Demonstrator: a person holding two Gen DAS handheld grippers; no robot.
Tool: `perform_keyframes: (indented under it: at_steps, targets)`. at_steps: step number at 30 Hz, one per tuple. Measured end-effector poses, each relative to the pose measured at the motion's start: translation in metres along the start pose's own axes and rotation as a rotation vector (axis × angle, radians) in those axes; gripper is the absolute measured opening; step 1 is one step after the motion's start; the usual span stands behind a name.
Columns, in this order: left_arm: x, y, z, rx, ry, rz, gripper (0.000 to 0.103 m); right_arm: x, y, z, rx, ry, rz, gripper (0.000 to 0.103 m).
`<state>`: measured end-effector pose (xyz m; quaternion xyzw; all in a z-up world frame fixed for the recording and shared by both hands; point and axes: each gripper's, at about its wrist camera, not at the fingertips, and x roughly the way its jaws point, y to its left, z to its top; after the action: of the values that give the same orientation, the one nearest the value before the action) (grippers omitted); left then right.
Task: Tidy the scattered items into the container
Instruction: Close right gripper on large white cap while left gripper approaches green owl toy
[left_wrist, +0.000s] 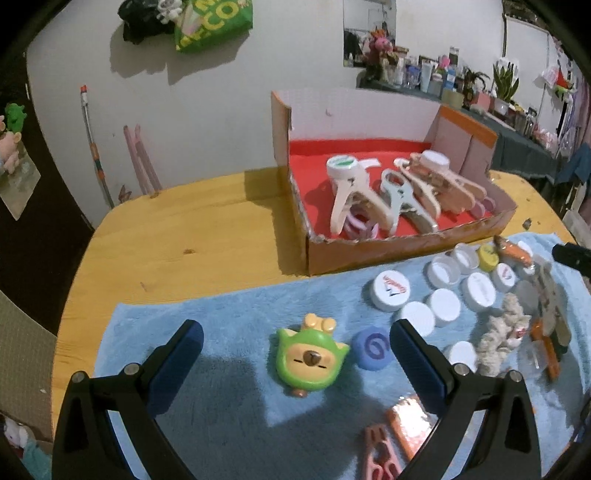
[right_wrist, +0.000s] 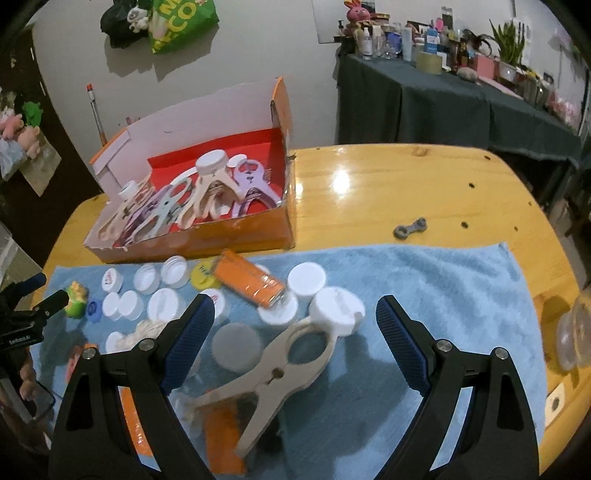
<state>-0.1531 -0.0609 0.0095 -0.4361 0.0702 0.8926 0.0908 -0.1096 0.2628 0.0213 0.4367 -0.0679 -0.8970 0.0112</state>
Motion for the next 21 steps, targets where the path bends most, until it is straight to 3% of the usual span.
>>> perform_keyframes:
  at_steps: [11, 21]
  targets:
    - [0.013, 0.005, -0.002, 0.001, 0.041, -0.037, 0.103, 0.030, -0.016, 0.004, 0.026, 0.072, -0.022, 0.089]
    - [0.021, 0.003, -0.002, 0.022, 0.062, -0.048, 0.103, 0.043, -0.019, 0.002, 0.035, 0.110, -0.012, 0.080]
